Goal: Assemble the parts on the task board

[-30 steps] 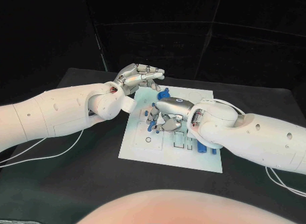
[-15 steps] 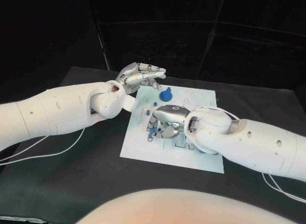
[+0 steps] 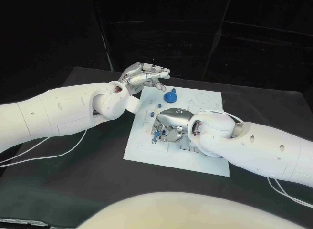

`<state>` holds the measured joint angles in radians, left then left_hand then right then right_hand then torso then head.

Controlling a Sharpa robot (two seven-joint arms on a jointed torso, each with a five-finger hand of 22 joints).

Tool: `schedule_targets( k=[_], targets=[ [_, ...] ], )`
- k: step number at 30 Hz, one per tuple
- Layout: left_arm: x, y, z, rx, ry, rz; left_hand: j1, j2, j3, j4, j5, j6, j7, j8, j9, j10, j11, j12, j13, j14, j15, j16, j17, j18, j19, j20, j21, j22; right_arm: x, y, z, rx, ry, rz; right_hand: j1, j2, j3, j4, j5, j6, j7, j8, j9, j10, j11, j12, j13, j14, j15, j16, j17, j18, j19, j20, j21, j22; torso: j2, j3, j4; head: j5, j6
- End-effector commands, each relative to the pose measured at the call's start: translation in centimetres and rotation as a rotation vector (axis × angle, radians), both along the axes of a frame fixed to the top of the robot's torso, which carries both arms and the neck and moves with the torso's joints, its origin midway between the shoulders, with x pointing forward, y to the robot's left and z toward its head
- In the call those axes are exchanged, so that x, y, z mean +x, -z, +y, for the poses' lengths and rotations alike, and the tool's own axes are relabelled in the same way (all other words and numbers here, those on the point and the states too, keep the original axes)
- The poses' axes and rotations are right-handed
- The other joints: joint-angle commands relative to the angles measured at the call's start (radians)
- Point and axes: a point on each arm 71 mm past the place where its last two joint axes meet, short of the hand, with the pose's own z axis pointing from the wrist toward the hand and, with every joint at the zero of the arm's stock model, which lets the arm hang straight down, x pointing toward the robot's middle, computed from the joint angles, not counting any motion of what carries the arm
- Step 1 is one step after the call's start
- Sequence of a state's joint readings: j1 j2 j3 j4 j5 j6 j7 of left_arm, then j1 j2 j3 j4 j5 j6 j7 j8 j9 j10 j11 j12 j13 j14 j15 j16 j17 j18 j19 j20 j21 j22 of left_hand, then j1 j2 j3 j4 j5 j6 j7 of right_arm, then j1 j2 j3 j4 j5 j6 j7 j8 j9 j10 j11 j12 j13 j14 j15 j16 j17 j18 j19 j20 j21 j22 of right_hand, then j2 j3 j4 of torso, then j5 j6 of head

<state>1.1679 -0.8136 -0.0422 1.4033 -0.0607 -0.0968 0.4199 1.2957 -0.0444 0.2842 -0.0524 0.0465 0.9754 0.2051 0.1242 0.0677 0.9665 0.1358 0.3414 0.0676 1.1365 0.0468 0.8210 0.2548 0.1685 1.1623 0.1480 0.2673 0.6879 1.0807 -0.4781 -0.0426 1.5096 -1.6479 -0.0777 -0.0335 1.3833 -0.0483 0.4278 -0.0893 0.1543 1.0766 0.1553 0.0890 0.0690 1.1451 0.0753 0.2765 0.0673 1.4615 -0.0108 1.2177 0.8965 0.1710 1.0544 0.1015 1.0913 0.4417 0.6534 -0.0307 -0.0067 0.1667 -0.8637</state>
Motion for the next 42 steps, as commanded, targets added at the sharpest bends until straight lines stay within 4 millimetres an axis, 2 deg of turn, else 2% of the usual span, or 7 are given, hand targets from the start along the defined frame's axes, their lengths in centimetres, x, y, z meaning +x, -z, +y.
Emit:
schedule_targets(
  k=[1, 20, 29, 42],
  targets=[
    [0.03, -0.21, -0.06, -0.011, 0.003, -0.013, -0.002, 0.007, -0.003, 0.003, 0.003, -0.008, 0.001, 0.005, 0.0, -0.004, 0.0, 0.007, 0.002, 0.005, 0.004, -0.005, 0.001, 0.012, 0.007, 0.0, -0.004, -0.001, 0.07, -0.03, 0.18, -0.01, 0.002, -0.029, 0.005, -0.003, 0.008, 0.0, 0.005, 0.003, 0.002, -0.004, -0.001, 0.005, 0.003, -0.006, 0.001, 0.005, 0.003, 0.003, 0.0, 0.014, -0.003, -0.006, 0.004, 0.001, 0.0, 0.0003, 0.0001, 0.001, -0.001],
    [0.04, -0.2, -0.05, -0.01, 0.004, -0.01, -0.004, 0.007, -0.005, 0.004, 0.003, -0.009, 0.002, 0.006, 0.0, -0.005, 0.0, 0.008, 0.002, 0.005, 0.004, -0.006, 0.002, 0.012, 0.008, 0.0, -0.006, -0.003, -0.77, 0.62, 0.54, -0.019, -0.027, -0.018, 0.004, -0.003, 0.008, 0.0, 0.005, 0.004, 0.002, -0.004, -0.001, 0.005, 0.003, -0.007, 0.001, 0.006, 0.003, 0.006, 0.005, 0.014, -0.003, -0.005, 0.004, 0.001, 0.0, 0.0002, 0.0003, 0.01, -0.008],
    [0.02, -0.17, -0.11, -0.01, 0.009, -0.006, -0.005, 0.007, -0.006, 0.005, 0.003, -0.009, 0.002, 0.006, 0.0, -0.005, 0.0, 0.008, 0.002, 0.005, 0.004, -0.006, 0.002, 0.012, 0.008, 0.0, -0.006, -0.004, -0.8, 0.74, 0.27, -0.019, -0.018, -0.017, 0.002, -0.003, 0.01, 0.0, 0.005, 0.006, 0.002, -0.003, 0.0, 0.006, 0.003, -0.007, 0.001, 0.006, 0.003, 0.007, 0.007, 0.014, -0.004, -0.005, 0.005, 0.002, 0.0, -0.0001, -0.0001, 0.009, -0.003],
    [0.03, -0.15, -0.3, -0.012, 0.015, -0.004, -0.005, 0.007, -0.006, 0.005, 0.003, -0.009, 0.002, 0.006, 0.0, -0.005, 0.0, 0.008, 0.002, 0.005, 0.004, -0.006, 0.002, 0.012, 0.008, 0.0, -0.006, -0.004, -0.74, 0.83, 0.29, -0.03, -0.008, -0.02, -0.003, -0.007, 0.01, 0.0, 0.003, 0.005, 0.002, -0.005, -0.001, 0.005, 0.004, -0.01, 0.001, 0.005, 0.004, 0.004, 0.0, 0.014, -0.005, -0.005, 0.006, 0.002, 0.0, -0.0005, 0.0003, 0.008, -0.001]
  ],
)
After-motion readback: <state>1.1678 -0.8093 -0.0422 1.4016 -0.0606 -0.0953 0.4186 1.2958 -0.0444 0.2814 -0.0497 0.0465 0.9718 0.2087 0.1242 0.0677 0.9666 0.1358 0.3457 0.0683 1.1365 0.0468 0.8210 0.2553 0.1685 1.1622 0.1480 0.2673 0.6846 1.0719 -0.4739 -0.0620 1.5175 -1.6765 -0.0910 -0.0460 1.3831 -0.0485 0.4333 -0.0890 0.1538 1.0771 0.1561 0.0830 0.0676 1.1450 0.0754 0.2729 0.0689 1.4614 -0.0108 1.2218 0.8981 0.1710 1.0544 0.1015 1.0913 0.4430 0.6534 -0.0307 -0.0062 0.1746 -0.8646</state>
